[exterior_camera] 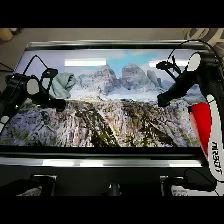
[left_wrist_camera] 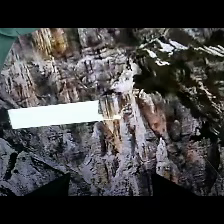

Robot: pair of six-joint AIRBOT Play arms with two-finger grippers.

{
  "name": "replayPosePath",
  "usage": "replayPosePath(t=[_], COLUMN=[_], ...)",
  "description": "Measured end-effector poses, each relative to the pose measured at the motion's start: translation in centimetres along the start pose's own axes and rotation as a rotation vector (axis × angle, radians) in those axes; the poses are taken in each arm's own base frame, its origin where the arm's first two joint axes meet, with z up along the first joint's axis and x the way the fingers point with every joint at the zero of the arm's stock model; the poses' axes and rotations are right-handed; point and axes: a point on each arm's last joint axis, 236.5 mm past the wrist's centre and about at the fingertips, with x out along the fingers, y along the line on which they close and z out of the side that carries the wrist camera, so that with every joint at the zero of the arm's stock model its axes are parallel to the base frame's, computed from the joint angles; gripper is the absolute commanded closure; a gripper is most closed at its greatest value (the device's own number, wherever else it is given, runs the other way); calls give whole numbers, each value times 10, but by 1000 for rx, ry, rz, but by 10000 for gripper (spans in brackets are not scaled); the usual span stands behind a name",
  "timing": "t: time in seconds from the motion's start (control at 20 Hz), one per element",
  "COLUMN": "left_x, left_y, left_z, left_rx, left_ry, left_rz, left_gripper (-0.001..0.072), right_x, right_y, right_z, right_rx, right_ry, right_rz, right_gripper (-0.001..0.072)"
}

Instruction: Fold the shirts.

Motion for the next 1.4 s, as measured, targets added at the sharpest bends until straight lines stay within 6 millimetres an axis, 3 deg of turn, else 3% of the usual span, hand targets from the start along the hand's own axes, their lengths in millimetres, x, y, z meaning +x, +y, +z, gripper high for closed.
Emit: replayPosePath(t=[0.9,1.1,1.3,1.4], left_x=[2,10,28,36], left_y=[-2,-8,-14,-17], left_z=[0,10,21,36], left_rx=[-1,-3,-4,-10], left_ry=[3,-22,-33,-74], left_rz=[-8,-27,-42,-55], left_gripper=[91,91,84,71], right_x=[0,0,-1,-2], right_y=[0,-1,-10,-15], right_z=[0,1,15,22], right_rx=[0,0,0,0], right_ry=[0,-5,-63,-94], right_rz=[-1,-4,-44,-63], right_gripper=[33,32,32,32])
